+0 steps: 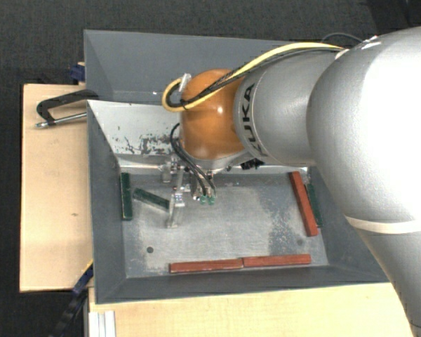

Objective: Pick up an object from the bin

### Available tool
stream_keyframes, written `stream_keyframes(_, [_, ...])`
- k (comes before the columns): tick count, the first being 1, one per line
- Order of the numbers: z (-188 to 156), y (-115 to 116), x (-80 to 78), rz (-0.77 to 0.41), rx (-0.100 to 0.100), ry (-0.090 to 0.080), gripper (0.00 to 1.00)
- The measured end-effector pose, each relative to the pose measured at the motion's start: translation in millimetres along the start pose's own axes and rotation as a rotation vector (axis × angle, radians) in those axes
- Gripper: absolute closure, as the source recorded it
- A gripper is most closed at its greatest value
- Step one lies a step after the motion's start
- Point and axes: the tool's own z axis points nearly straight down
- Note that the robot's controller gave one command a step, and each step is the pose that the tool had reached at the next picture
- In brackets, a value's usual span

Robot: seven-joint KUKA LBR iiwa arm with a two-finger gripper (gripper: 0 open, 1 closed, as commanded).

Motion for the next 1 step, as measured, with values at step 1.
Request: stream_keyframes(1, [10.1,-10.3,-20.7,-0.094,0.002,0.001,1.0])
